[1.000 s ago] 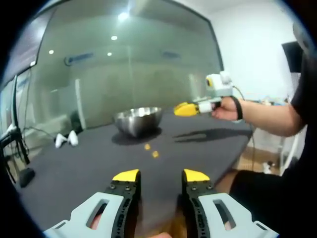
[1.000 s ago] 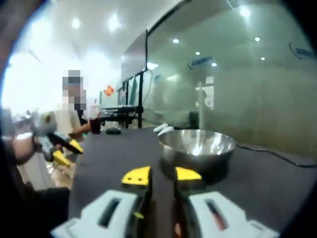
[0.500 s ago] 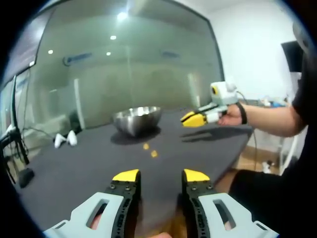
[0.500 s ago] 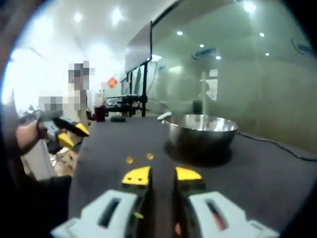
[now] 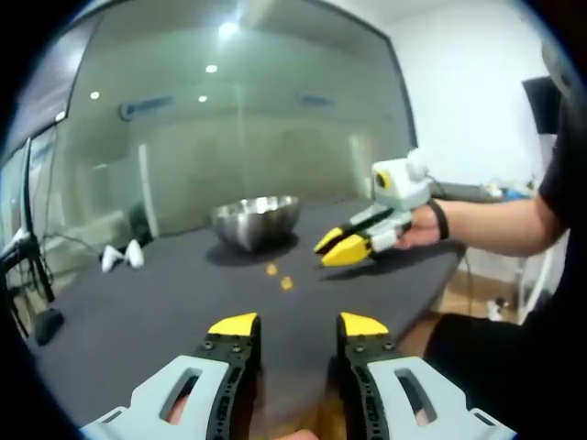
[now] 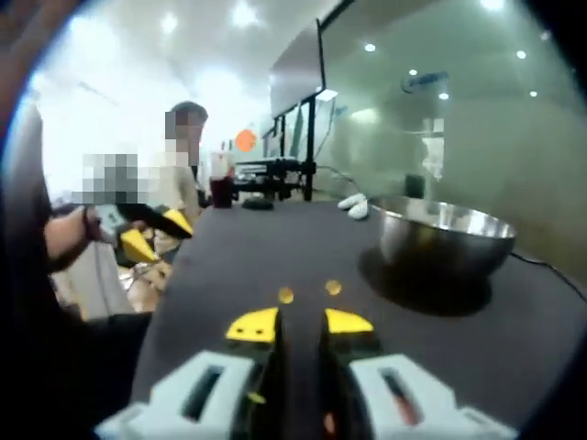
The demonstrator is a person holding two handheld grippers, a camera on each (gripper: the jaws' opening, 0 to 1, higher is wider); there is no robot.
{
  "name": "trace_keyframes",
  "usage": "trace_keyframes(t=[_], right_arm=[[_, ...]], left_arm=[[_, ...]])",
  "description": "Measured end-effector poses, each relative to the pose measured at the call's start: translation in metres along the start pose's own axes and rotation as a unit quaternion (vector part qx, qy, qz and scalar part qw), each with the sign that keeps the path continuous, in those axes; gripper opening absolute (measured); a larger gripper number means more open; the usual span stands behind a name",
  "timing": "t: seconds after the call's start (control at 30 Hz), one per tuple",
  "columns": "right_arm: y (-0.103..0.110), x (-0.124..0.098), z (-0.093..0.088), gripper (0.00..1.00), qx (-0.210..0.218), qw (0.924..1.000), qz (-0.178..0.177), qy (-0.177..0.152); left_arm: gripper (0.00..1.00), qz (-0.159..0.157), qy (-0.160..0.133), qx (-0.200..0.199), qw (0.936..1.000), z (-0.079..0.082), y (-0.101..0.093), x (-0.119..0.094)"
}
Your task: Pick up the QQ candy scattered on the table and place it into the stainless steel bowl on the table
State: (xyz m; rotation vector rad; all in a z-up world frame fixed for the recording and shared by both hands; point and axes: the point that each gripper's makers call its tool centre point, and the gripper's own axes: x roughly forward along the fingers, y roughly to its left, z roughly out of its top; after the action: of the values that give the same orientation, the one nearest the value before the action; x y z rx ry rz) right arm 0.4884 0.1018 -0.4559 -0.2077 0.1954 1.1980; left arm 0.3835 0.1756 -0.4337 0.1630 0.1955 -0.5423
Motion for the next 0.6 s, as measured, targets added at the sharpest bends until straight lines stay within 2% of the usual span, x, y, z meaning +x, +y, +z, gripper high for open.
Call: trace_keyframes(t=[0.33,0.6], right_arm=[[0.011,0.035,0.001,0.18,0.001,0.9995,0.028,0.012],[0.016,0.049,-0.004,0.18,-0.007,0.9989,0.038,0.028]], left_arm=[[0.35,0.008,0.001,-0.005,1.0000,-0.003,0.006,-0.005],[0.35,0.014,0.001,-0.008,0.9999,-0.005,0.010,-0.008]])
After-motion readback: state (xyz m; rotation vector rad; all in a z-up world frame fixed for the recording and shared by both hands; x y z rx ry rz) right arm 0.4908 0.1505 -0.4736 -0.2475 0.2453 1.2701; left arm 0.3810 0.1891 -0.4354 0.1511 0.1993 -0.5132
